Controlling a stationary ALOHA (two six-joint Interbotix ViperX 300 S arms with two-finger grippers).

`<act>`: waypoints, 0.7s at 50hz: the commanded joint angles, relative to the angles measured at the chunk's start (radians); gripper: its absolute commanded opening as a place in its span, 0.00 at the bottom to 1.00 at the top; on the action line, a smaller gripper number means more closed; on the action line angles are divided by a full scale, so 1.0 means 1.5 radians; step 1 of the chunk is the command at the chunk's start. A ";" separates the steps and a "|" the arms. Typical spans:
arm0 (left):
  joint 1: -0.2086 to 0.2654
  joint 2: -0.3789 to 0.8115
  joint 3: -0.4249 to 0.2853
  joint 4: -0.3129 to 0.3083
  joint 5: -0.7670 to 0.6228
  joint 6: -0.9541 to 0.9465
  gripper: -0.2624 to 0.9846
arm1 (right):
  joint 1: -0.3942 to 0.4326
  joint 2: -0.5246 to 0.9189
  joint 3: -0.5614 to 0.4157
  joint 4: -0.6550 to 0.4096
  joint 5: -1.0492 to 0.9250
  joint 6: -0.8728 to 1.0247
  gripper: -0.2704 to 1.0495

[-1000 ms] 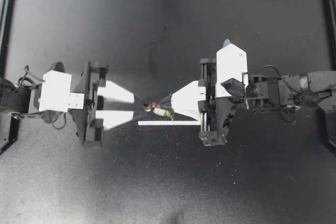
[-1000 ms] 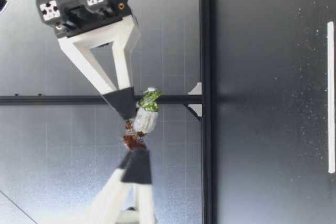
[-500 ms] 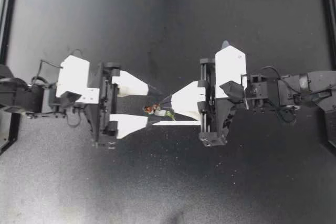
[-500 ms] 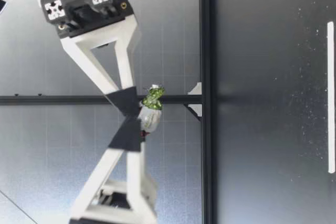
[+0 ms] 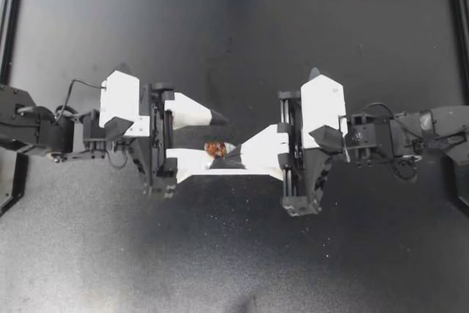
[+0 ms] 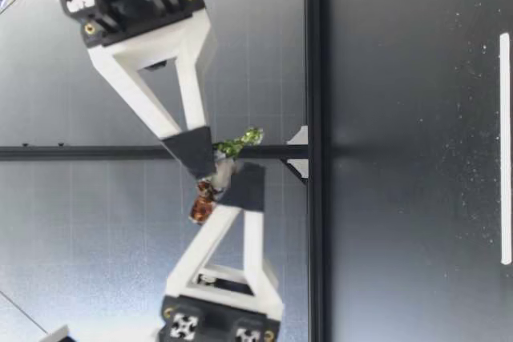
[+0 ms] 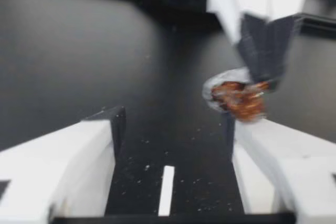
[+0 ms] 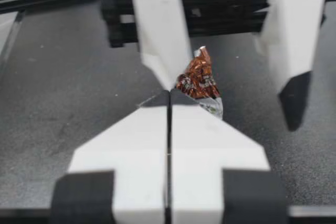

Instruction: Pick up the candy and unwrap it.

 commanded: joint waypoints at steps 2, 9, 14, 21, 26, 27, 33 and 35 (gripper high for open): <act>0.007 -0.003 -0.004 -0.002 -0.006 0.003 0.66 | 0.003 -0.019 -0.003 -0.001 -0.004 0.000 0.07; 0.007 0.003 0.002 0.000 -0.006 0.005 0.61 | -0.006 -0.021 -0.002 -0.001 -0.003 -0.001 0.07; 0.000 0.000 0.003 0.027 -0.006 0.003 0.60 | -0.022 -0.024 0.004 0.000 -0.004 -0.001 0.07; -0.013 -0.016 -0.003 0.045 -0.005 -0.001 0.61 | -0.036 -0.024 0.006 0.000 -0.004 -0.001 0.07; -0.015 -0.029 -0.004 0.045 -0.007 -0.002 0.62 | -0.036 -0.015 0.005 0.001 -0.004 0.002 0.07; -0.015 -0.031 -0.006 0.044 -0.007 -0.005 0.63 | -0.035 -0.013 0.005 0.000 -0.003 0.003 0.07; -0.010 -0.033 -0.014 0.031 -0.007 0.001 0.63 | -0.019 -0.006 0.002 0.001 -0.004 0.005 0.07; -0.008 -0.031 -0.016 0.027 -0.007 0.002 0.63 | -0.015 -0.006 0.001 0.001 -0.003 0.005 0.07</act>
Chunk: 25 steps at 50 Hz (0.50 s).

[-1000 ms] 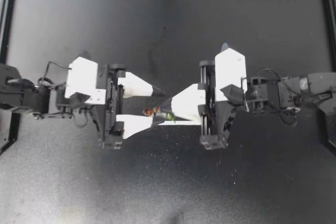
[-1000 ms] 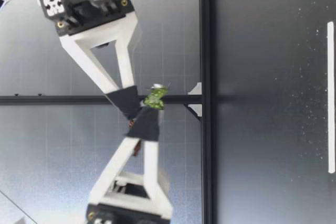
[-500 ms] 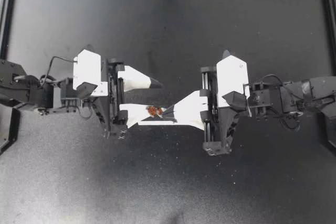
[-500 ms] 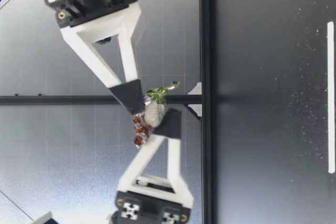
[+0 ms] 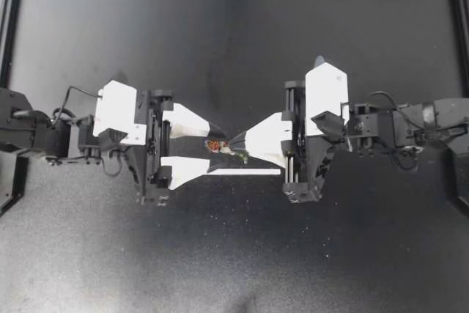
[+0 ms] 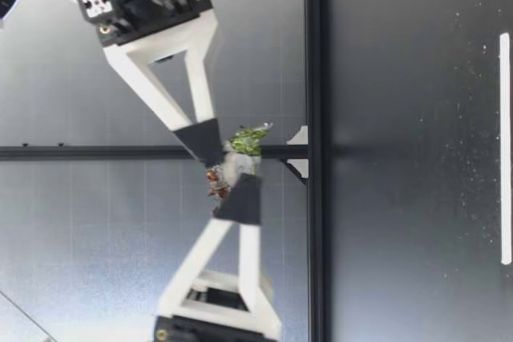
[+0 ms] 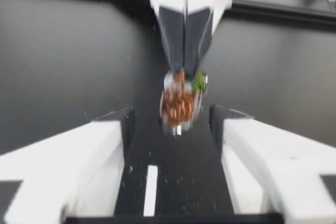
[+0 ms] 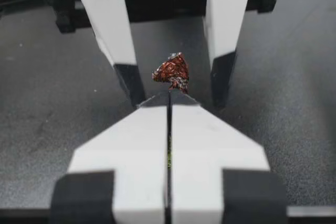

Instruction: Pick up the candy and unwrap it.

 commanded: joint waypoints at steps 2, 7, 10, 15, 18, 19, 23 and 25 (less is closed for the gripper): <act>0.008 -0.009 -0.021 -0.011 -0.006 0.001 0.63 | 0.017 -0.006 -0.013 0.001 -0.003 0.001 0.07; 0.013 0.000 -0.029 -0.015 -0.007 0.000 0.63 | 0.027 -0.007 -0.014 0.001 -0.003 0.002 0.07; 0.019 0.012 -0.032 -0.019 -0.002 0.000 0.62 | 0.032 -0.009 -0.015 0.000 -0.004 0.002 0.07; 0.031 0.037 -0.029 -0.035 0.000 -0.006 0.62 | 0.038 -0.019 -0.015 0.000 -0.003 0.001 0.07; 0.040 0.046 -0.025 -0.046 0.000 -0.005 0.62 | 0.040 -0.026 -0.014 0.000 -0.004 0.001 0.07; 0.043 0.049 -0.022 -0.050 -0.002 -0.005 0.62 | 0.040 -0.029 -0.014 0.001 -0.004 0.001 0.07; 0.045 0.049 -0.020 -0.053 -0.004 -0.004 0.62 | 0.040 -0.032 -0.010 0.000 -0.004 0.001 0.07; 0.045 0.045 -0.019 -0.054 -0.001 -0.003 0.62 | 0.040 -0.033 -0.008 0.001 -0.004 0.001 0.07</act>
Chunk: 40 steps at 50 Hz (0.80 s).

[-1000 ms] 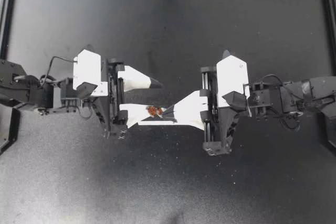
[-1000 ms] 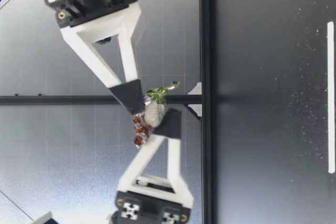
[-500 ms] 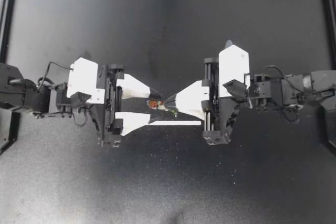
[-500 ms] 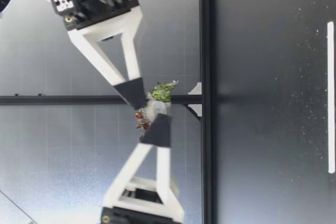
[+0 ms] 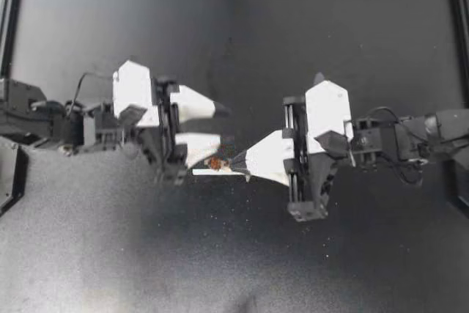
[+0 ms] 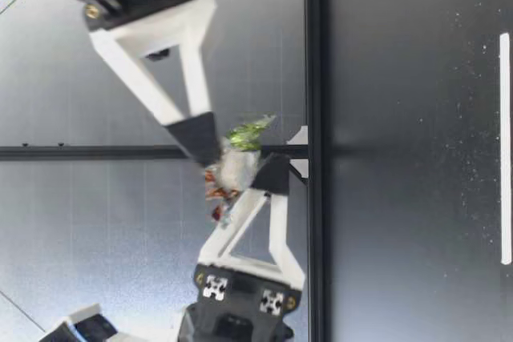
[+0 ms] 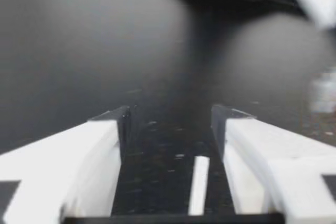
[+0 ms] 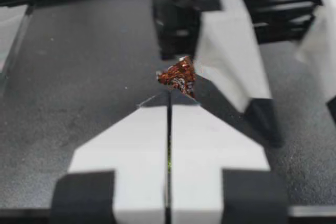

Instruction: Pick up the candy and unwrap it.

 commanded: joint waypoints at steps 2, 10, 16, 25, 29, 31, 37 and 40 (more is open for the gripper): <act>-0.001 -0.017 -0.002 -0.001 0.000 0.004 0.62 | 0.003 -0.019 -0.007 0.000 -0.003 -0.001 0.07; -0.016 -0.036 0.009 0.033 0.000 0.007 0.62 | -0.003 -0.020 0.002 0.001 -0.004 -0.002 0.07; -0.042 -0.056 0.011 0.064 0.000 0.006 0.63 | -0.009 -0.020 0.005 0.002 -0.004 -0.002 0.07; -0.052 -0.075 0.011 0.081 0.000 0.008 0.63 | -0.012 -0.014 0.003 0.003 -0.004 -0.002 0.07; -0.053 -0.076 0.006 0.092 -0.001 0.007 0.63 | -0.012 -0.012 0.003 0.003 -0.004 -0.001 0.07; -0.053 -0.075 0.001 0.095 -0.004 0.007 0.63 | -0.011 -0.010 0.003 0.004 -0.005 0.000 0.07; -0.054 -0.073 -0.008 0.118 -0.004 0.001 0.63 | -0.012 -0.006 0.004 0.005 -0.004 0.000 0.07; -0.057 -0.072 -0.012 0.127 -0.004 -0.005 0.63 | -0.012 -0.004 0.004 0.006 -0.004 0.000 0.07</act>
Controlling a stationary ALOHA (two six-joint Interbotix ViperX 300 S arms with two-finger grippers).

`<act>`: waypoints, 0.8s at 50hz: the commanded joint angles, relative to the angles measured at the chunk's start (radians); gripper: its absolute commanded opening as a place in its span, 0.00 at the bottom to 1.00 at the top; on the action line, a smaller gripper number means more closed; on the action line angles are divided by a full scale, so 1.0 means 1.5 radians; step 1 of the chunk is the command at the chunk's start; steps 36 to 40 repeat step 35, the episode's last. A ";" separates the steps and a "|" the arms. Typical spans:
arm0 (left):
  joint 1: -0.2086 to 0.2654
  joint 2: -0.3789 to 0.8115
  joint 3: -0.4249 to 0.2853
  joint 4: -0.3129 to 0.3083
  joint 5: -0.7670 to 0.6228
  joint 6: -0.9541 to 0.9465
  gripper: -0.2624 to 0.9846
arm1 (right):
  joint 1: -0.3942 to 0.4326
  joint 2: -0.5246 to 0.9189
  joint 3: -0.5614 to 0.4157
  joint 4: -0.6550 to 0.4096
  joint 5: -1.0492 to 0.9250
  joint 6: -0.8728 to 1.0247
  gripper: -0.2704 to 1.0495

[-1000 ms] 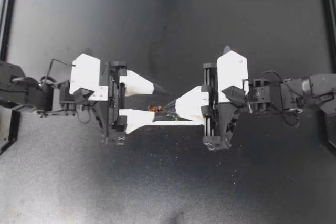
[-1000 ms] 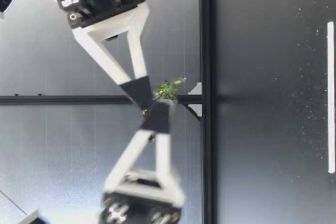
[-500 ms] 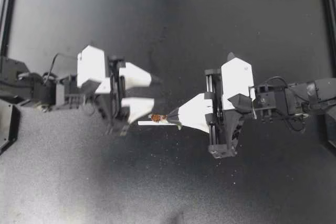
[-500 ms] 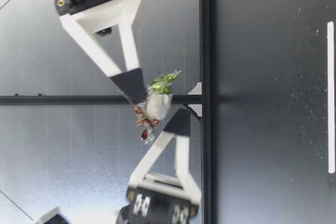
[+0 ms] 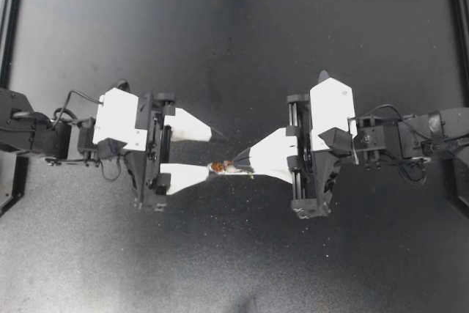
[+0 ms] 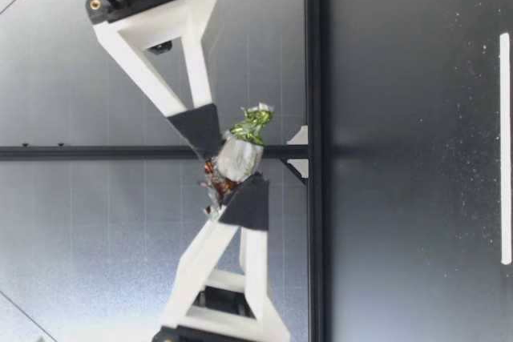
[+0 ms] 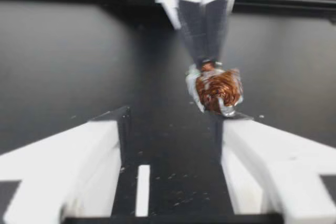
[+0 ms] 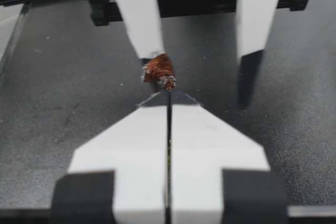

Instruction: Pick up the candy and unwrap it.

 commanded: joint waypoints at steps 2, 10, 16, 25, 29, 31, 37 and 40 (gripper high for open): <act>-0.002 -0.014 -0.027 0.009 -0.008 -0.004 0.63 | -0.004 -0.002 -0.008 0.001 -0.004 -0.001 0.07; -0.003 -0.012 -0.033 0.010 -0.006 -0.004 0.63 | -0.004 0.000 -0.008 0.001 -0.004 -0.001 0.07; -0.014 -0.009 -0.029 0.013 -0.006 -0.004 0.63 | -0.009 -0.003 -0.005 0.002 -0.004 -0.001 0.07; -0.040 -0.013 -0.021 0.018 0.002 -0.015 0.63 | -0.021 -0.003 -0.006 0.002 -0.004 -0.003 0.07; -0.040 -0.022 -0.006 0.013 0.002 -0.030 0.63 | -0.021 -0.002 -0.007 0.002 -0.004 -0.002 0.07; -0.039 -0.025 -0.006 0.007 0.003 -0.030 0.63 | -0.021 -0.002 -0.008 0.002 -0.004 -0.001 0.07; -0.030 -0.026 -0.012 -0.013 0.003 -0.024 0.63 | -0.018 -0.001 -0.012 0.002 -0.004 -0.001 0.07; -0.030 -0.026 -0.012 -0.013 0.003 -0.024 0.63 | -0.018 -0.001 -0.012 0.002 -0.004 -0.001 0.07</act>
